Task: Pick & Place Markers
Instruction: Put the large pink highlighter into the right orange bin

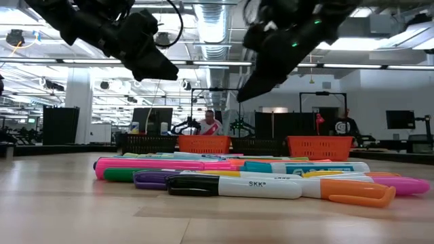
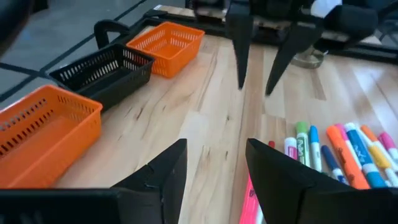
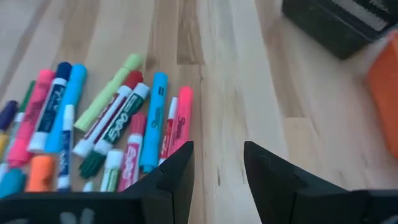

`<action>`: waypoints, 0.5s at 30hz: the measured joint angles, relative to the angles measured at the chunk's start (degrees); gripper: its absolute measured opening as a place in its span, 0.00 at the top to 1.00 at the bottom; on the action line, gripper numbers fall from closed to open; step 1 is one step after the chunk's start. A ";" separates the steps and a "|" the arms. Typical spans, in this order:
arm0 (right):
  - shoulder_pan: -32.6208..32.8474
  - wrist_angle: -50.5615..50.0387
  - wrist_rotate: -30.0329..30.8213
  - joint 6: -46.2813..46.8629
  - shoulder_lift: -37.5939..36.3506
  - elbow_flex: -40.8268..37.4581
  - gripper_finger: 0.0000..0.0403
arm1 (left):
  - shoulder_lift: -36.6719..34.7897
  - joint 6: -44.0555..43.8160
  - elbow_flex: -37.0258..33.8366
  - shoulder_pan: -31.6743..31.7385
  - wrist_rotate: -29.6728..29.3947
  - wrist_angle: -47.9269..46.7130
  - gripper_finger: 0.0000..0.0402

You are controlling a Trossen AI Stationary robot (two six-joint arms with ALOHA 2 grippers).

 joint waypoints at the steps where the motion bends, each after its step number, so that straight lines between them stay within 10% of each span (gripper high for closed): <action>1: 0.19 0.02 -0.08 -0.23 1.73 1.04 0.68 | -0.05 0.02 0.01 0.00 0.00 0.54 0.59; 15: 2.97 -0.03 -0.06 -2.11 17.23 8.94 0.68 | -0.92 1.01 0.05 0.00 0.00 -0.11 0.59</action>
